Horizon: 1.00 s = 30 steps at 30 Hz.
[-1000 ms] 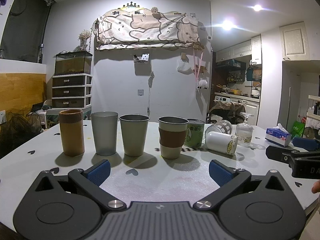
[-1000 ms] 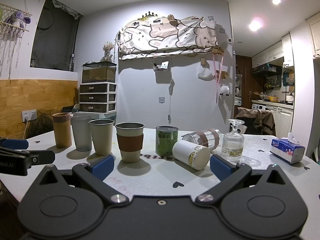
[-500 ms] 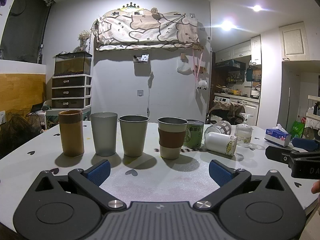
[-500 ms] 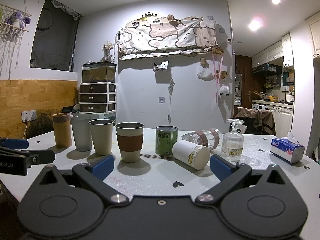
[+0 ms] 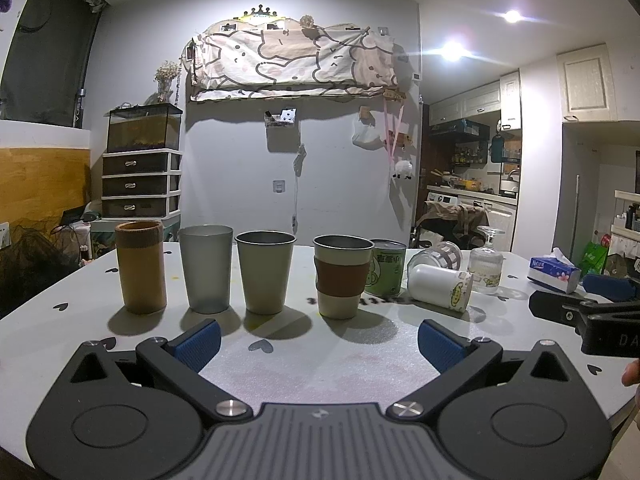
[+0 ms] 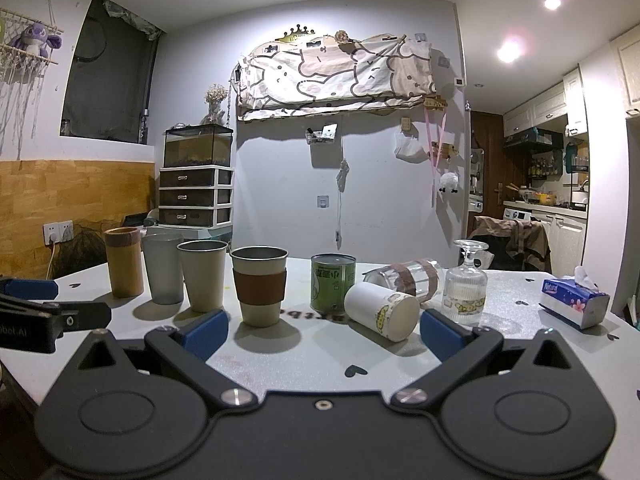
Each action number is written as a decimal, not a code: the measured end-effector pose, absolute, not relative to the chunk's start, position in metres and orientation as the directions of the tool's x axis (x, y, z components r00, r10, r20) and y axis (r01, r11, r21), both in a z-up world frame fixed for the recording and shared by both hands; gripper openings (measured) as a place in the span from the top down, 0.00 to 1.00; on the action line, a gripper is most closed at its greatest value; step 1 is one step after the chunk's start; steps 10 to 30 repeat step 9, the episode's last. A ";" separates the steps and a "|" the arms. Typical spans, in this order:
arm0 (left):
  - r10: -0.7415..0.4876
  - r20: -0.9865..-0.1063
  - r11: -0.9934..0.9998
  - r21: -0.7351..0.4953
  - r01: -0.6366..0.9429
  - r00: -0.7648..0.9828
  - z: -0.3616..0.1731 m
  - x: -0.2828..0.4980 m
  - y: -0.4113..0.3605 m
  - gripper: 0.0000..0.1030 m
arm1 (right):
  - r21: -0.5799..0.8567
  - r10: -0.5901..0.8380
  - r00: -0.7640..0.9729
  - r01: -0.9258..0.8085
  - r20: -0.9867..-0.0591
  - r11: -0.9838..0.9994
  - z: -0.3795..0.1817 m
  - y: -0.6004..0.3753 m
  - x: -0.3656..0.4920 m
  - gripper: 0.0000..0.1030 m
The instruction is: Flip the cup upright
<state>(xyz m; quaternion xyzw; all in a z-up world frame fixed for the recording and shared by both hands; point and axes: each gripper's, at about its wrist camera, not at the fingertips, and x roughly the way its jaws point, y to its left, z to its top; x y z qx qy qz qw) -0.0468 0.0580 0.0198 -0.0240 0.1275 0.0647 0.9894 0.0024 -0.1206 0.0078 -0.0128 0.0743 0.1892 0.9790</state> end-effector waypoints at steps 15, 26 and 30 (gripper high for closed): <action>0.120 -0.260 0.991 -0.032 -0.132 0.958 0.018 -0.047 0.055 0.00 | 0.003 0.368 0.917 -0.372 -0.151 0.928 0.008 -0.121 0.002 0.00; 0.120 -0.260 0.991 -0.032 -0.132 0.958 0.018 -0.047 0.055 0.00 | 0.003 0.368 0.917 -0.372 -0.151 0.928 0.008 -0.121 0.002 0.00; 0.120 -0.260 0.991 -0.032 -0.132 0.958 0.018 -0.047 0.055 0.00 | 0.003 0.368 0.917 -0.372 -0.151 0.928 0.008 -0.121 0.002 0.00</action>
